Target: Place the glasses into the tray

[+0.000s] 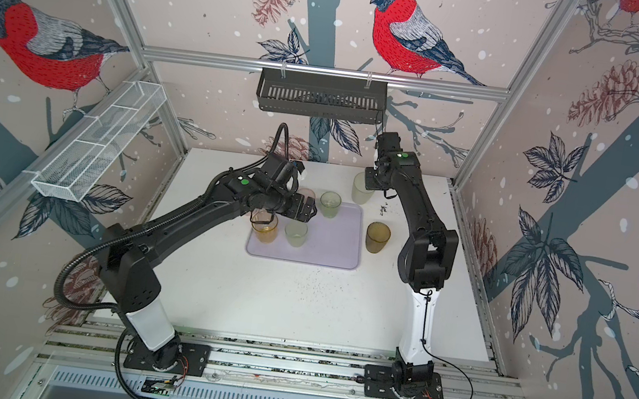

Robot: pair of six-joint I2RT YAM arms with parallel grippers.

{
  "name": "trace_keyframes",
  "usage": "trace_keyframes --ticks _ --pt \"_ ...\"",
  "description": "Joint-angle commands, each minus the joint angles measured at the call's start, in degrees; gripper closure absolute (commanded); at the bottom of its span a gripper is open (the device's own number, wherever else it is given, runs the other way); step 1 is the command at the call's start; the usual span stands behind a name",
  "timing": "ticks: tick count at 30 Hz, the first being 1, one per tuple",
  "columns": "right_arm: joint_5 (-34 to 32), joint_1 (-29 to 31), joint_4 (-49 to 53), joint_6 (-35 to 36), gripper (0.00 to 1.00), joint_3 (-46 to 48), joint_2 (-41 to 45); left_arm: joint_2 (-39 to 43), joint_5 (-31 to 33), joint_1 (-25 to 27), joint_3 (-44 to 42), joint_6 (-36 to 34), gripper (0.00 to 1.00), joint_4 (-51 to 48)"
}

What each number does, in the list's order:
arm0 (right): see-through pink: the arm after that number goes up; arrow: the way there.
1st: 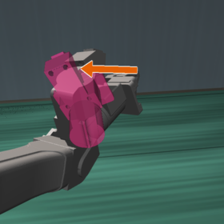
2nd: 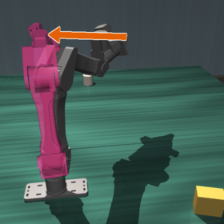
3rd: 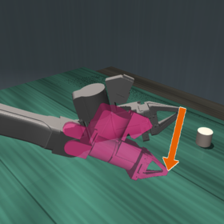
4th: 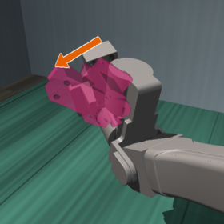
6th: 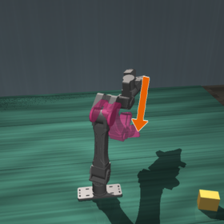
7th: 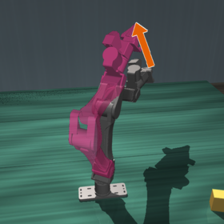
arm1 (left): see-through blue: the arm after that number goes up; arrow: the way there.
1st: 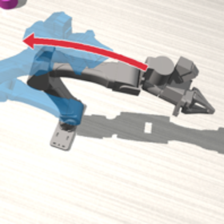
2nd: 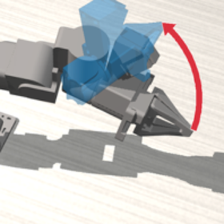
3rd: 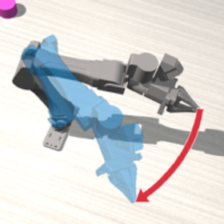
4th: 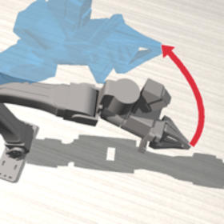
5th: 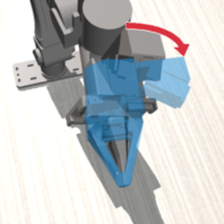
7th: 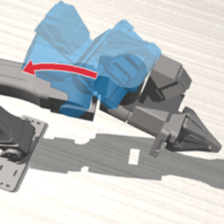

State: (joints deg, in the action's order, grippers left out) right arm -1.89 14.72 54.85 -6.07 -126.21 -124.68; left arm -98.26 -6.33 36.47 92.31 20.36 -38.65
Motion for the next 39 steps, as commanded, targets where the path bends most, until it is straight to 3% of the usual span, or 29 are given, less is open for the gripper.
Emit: trace_keyframes --ticks 1,39 --pt "0.0 0.7 1.0 -0.1 0.98 -0.9 -0.7 1.0 -1.0 -0.4 -0.7 1.3 0.02 1.9" --pt "0.3 2.0 -2.7 -0.3 0.98 7.8 -0.3 4.3 -0.3 -0.5 -3.6 2.4 0.02 3.4"
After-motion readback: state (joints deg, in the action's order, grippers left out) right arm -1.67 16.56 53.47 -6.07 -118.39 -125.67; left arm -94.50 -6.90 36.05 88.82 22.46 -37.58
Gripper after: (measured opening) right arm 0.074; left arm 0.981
